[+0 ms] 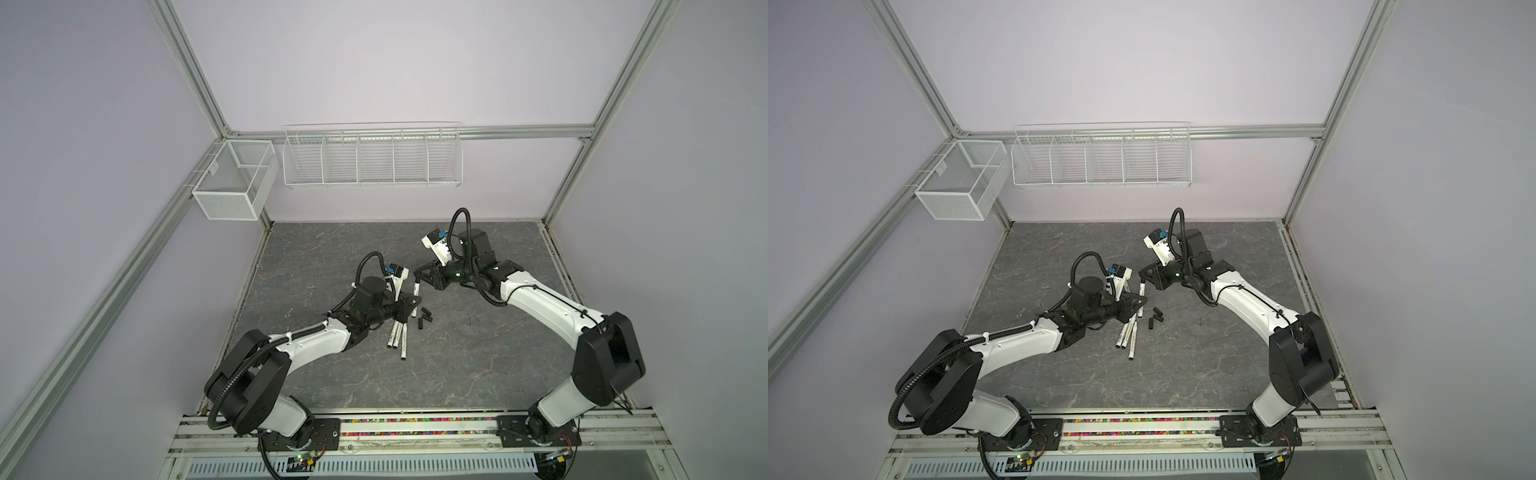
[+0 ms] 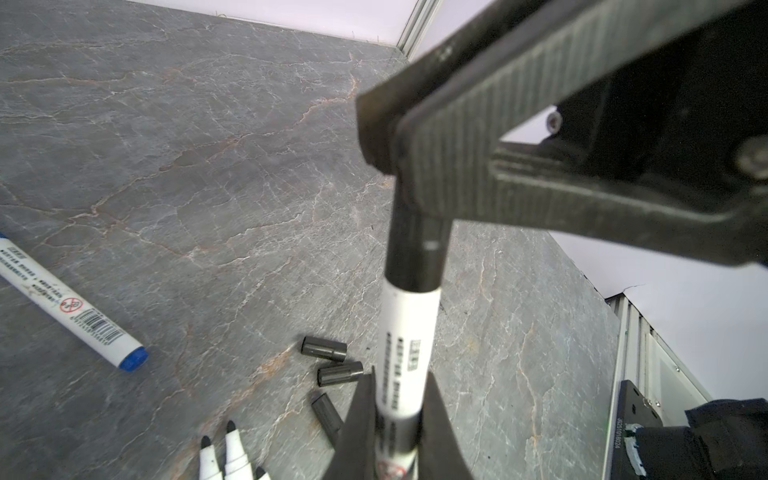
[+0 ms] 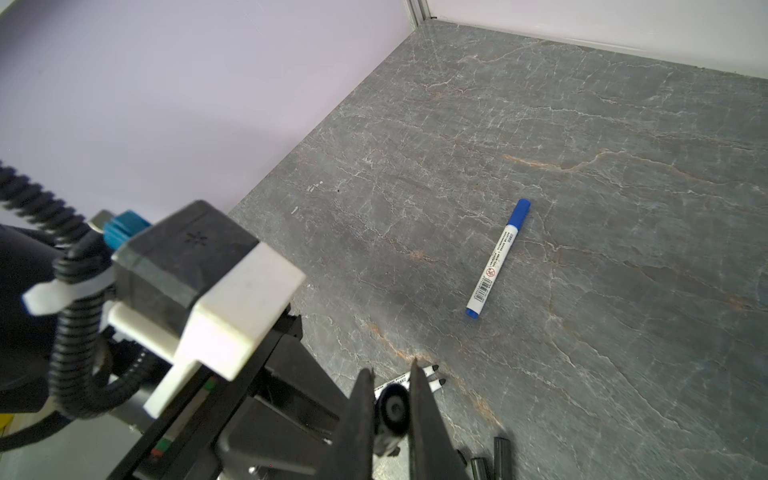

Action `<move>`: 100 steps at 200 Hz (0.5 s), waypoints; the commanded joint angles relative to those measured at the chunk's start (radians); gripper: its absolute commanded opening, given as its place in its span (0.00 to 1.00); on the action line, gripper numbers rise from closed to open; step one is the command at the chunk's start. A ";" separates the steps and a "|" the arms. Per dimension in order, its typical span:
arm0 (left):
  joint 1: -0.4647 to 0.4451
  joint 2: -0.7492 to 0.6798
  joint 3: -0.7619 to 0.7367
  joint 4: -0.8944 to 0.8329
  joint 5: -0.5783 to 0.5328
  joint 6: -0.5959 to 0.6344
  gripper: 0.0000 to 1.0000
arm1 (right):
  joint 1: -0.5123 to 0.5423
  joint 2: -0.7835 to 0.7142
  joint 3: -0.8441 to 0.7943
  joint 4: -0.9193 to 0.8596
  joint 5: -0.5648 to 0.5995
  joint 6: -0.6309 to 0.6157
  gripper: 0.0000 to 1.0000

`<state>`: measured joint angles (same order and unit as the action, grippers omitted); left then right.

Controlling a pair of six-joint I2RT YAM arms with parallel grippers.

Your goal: Insert the pens into the pen caps

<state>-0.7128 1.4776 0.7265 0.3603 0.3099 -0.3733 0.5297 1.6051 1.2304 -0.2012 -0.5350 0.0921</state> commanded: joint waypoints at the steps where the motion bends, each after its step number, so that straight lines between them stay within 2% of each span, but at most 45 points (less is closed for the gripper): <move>1: 0.171 -0.036 0.098 0.338 -0.282 -0.152 0.00 | 0.072 0.036 -0.077 -0.482 -0.048 -0.084 0.07; 37: 0.228 -0.061 0.127 0.304 -0.274 -0.121 0.00 | 0.093 0.038 -0.072 -0.515 0.063 -0.114 0.07; 81: 0.252 -0.065 0.157 0.275 -0.258 -0.087 0.00 | 0.094 0.027 -0.080 -0.491 -0.037 -0.113 0.07; 100: 0.263 -0.062 0.161 0.286 -0.254 -0.093 0.00 | 0.106 0.038 -0.080 -0.519 -0.010 -0.130 0.07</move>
<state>-0.6224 1.4773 0.7441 0.3458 0.4183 -0.3248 0.5865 1.6115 1.2556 -0.1707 -0.4152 0.0471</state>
